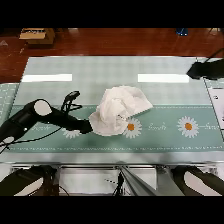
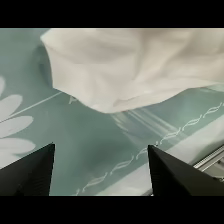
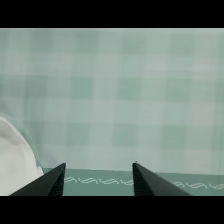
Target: Fold the shirts.
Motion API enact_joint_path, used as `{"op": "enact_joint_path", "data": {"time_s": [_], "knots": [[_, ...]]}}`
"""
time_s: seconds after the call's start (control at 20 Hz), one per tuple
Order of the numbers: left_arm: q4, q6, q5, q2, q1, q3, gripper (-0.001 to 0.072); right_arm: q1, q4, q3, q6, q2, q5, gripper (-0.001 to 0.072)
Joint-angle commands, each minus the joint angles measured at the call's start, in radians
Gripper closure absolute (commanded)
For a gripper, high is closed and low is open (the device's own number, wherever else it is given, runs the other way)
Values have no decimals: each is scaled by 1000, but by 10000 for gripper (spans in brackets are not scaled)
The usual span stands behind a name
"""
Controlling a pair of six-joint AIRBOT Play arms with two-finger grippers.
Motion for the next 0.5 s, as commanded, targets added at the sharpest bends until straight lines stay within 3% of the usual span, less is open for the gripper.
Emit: {"op": "enact_joint_path", "data": {"time_s": [0.0,0.05,0.2,0.4,0.45], "knots": [[-175,88,124,-63,1,-67,43,-221,201,1,-72,6,40,219],[-222,114,139,-88,1,-67,120,-253,231,1,-84,6,41,219],[-323,147,204,-162,1,-67,124,-305,257,1,-90,6,49,220],[-344,150,224,-253,0,-67,127,-307,269,1,-100,6,68,220],[-357,149,225,-265,1,-64,251,-307,278,1,-100,6,68,221]]}}
